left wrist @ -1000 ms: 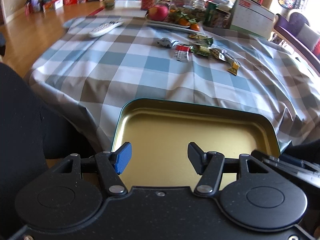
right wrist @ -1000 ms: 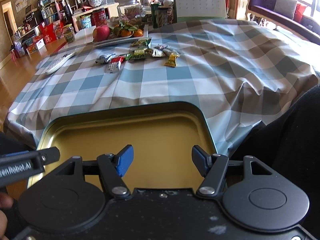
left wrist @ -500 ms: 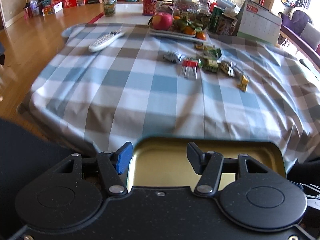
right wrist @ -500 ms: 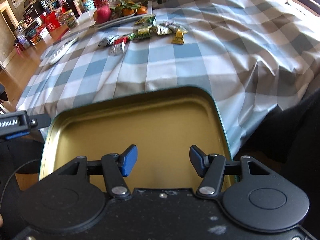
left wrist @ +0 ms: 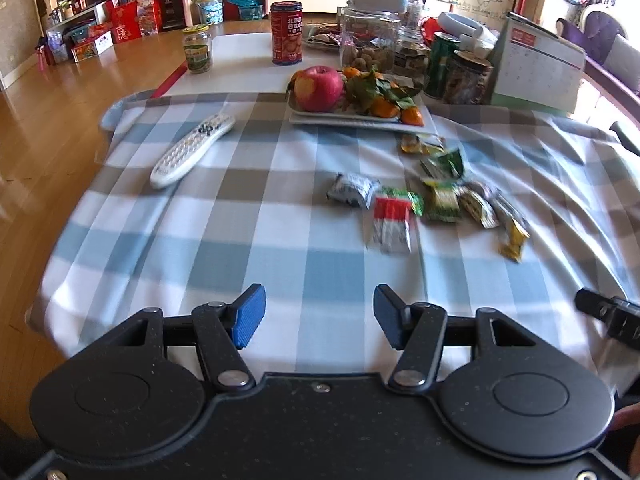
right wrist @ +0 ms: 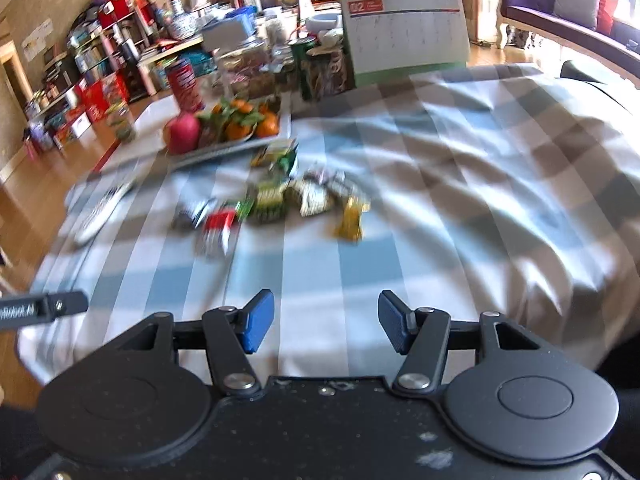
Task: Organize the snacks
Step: 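Move both tools toward the snack pile on the tablecloth, then close the right tool on the gold candy while the left tool grasps the red-and-white packet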
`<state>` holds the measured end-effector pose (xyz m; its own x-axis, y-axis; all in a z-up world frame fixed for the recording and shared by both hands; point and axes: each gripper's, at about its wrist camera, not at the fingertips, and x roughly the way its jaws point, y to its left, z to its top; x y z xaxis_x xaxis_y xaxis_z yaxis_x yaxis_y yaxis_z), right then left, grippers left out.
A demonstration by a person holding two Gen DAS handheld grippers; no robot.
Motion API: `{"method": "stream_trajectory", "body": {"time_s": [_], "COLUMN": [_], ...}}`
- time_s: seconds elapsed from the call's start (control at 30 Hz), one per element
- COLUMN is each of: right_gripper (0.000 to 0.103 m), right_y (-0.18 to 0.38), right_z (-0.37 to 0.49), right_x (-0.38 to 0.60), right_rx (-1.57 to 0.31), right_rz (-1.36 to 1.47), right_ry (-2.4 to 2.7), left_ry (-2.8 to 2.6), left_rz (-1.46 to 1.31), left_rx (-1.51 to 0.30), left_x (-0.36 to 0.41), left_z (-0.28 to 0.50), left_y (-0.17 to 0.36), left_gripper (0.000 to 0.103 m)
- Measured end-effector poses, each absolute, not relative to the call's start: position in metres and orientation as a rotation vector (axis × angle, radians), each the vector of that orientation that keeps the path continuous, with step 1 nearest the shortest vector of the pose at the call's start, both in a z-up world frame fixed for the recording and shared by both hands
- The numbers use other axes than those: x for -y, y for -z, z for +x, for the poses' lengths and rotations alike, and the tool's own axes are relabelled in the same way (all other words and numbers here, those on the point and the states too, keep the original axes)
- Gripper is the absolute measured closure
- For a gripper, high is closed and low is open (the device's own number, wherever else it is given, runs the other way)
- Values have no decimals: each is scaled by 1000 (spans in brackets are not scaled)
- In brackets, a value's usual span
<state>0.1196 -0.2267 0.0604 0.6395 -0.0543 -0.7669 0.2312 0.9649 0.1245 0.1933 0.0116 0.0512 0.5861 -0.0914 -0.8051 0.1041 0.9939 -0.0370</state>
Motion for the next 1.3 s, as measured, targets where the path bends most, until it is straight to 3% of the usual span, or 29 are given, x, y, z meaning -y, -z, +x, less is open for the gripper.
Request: {"method": "stream_trajectory", "body": {"time_s": [0.5, 0.8, 0.9, 1.2, 1.3], "right_gripper": [43, 43, 51, 55, 63], "right_y": [-34, 6, 15, 34, 40], "right_z": [277, 300, 305, 314, 315], "right_x": [284, 297, 296, 290, 290], "right_rx": [-977, -1077, -1115, -1169, -1181], "right_rz": [271, 341, 363, 397, 391], "right_ry": [273, 299, 298, 295, 317], "left_ry": [71, 82, 75, 86, 90], "left_rz": [-52, -75, -47, -76, -86], "left_rx": [-1032, -1146, -1150, -1187, -1189], "left_x": [3, 15, 19, 21, 22], "left_z": [313, 329, 329, 333, 334], "left_y": [-26, -1, 2, 9, 10], "left_gripper": [41, 41, 41, 41, 41]}}
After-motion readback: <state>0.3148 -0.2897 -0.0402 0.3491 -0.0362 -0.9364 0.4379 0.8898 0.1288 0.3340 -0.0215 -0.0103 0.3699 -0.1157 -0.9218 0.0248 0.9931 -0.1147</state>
